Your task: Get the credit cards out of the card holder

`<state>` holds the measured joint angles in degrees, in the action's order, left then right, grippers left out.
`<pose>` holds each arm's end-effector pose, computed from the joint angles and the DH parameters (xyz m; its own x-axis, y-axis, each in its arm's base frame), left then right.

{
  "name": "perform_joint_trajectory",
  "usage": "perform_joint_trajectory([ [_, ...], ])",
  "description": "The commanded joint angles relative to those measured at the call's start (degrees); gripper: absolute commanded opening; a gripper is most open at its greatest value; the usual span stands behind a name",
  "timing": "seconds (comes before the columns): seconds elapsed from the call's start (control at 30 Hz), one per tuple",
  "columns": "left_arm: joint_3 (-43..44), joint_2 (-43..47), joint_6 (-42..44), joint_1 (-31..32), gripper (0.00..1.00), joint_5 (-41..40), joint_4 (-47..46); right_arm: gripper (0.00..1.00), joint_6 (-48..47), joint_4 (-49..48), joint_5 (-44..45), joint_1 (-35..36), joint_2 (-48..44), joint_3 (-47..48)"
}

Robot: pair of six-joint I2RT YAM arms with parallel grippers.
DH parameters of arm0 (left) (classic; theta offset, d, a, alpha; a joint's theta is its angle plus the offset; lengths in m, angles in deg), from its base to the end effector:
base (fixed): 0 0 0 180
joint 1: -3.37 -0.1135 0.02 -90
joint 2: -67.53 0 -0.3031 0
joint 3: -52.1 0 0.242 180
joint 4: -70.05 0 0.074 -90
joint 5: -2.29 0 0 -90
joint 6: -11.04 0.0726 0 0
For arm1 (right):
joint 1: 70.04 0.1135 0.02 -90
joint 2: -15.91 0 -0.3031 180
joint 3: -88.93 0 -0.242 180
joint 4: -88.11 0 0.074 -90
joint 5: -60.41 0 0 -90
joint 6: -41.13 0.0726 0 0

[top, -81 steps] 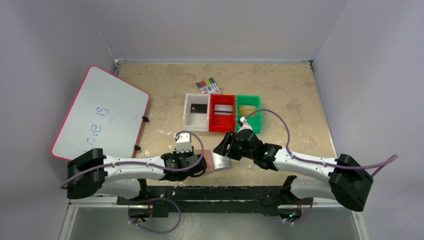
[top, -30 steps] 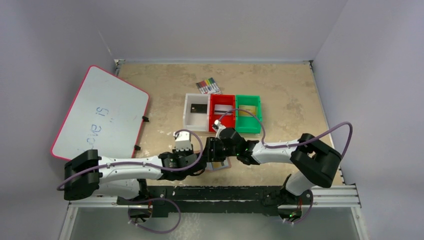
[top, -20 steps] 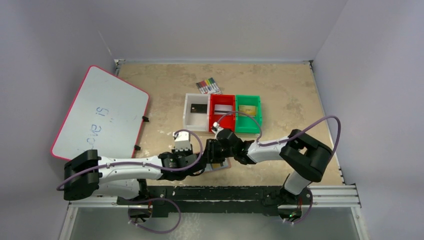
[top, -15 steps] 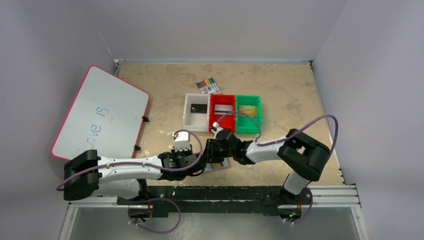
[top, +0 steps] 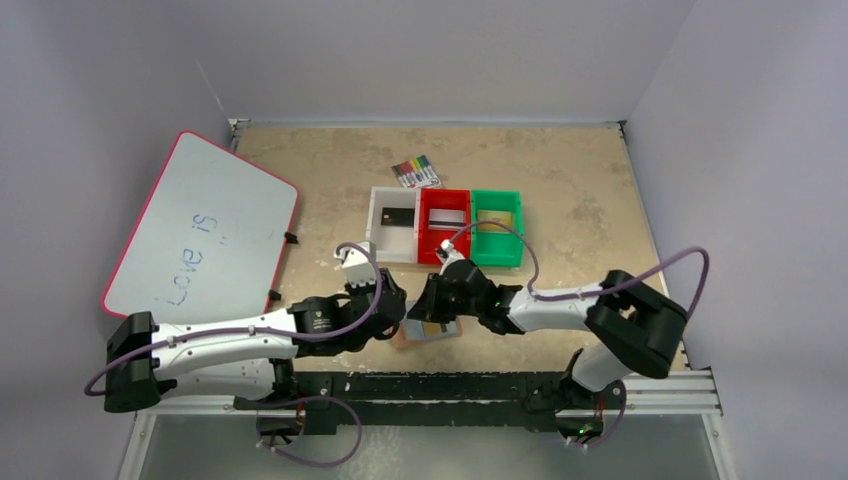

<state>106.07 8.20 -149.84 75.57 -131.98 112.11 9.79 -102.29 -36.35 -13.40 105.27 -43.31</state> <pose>0.1068 -0.1669 0.2588 -0.5815 -0.4021 -0.7073 -0.0367 0.8814 -0.4709 0.1702 0.2741 0.1802 -0.9039 0.1695 -0.3928 -0.2169 0.6098 0.7623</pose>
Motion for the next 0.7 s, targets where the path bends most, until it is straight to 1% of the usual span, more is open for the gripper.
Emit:
perform_joint_trajectory([
  [0.0,1.9,-0.7,1.2,0.4,0.34,0.5,-5.3,0.15,1.2,0.5,5.7,0.3,-8.4,-1.0],
  [0.13,2.2,-2.6,2.2,0.4,0.34,2.9,-10.9,0.17,2.2,8.6,9.8,0.3,-12.4,-0.6],
  [0.27,4.1,-5.4,3.2,0.4,0.34,4.5,-13.8,0.16,2.5,12.5,10.1,0.3,-13.2,-0.8],
  [0.4,5.6,-7.5,4.3,0.4,0.34,5.7,-15.7,0.15,4.4,17.8,13.9,0.3,-15.0,-1.1],
  [0.43,5.8,-7.9,4.3,0.4,0.34,5.8,-16.4,0.15,4.8,17.8,14.6,0.3,-15.9,-1.8],
  [0.47,5.9,-8.4,4.3,0.4,0.34,5.9,-17.2,0.15,4.9,16.4,14.6,0.4,-17.0,-2.9],
  [0.53,7.1,-9.4,4.2,0.3,0.34,5.5,-17.8,0.17,3.1,10.5,11.8,0.3,-17.9,-5.1],
  [0.63,8.7,-10.6,3.7,0.3,0.34,3.7,-16.2,0.17,0.4,2.3,4.7,0.3,-14.6,-6.4],
  [0.67,8.8,-10.8,3.2,0.3,0.34,3.1,-15.7,0.17,-0.8,0.1,4.1,0.4,-12.7,-5.9],
])
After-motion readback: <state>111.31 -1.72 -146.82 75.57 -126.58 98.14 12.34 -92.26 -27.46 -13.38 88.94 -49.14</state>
